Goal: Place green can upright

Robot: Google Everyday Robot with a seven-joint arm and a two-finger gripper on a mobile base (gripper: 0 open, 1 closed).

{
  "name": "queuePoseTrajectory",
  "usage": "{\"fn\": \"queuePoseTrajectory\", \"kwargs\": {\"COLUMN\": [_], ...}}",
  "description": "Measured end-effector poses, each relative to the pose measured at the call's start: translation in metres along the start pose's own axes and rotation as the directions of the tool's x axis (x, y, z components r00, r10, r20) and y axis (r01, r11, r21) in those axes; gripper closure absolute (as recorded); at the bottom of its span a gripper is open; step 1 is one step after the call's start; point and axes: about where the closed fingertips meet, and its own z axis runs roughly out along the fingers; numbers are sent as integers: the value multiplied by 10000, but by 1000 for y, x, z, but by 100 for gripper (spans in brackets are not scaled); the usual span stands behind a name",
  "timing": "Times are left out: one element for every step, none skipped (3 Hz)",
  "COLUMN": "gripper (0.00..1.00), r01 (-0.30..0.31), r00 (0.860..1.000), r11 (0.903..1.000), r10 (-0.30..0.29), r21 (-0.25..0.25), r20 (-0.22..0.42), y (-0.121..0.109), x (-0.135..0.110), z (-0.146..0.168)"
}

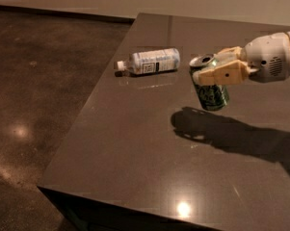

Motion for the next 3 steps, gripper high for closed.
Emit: {"fn": "queuePoseTrajectory", "kwargs": {"gripper": [100, 100, 100], "r01": [45, 198, 360], "r00": [9959, 9824, 9709], "r11": [9998, 9995, 9993], "r10": [-63, -238, -371], "r21": [195, 231, 88], "r20": [905, 1853, 2367], "y": [-2, -1, 2], "x": [1, 4, 6], "z": [-4, -5, -3]}}
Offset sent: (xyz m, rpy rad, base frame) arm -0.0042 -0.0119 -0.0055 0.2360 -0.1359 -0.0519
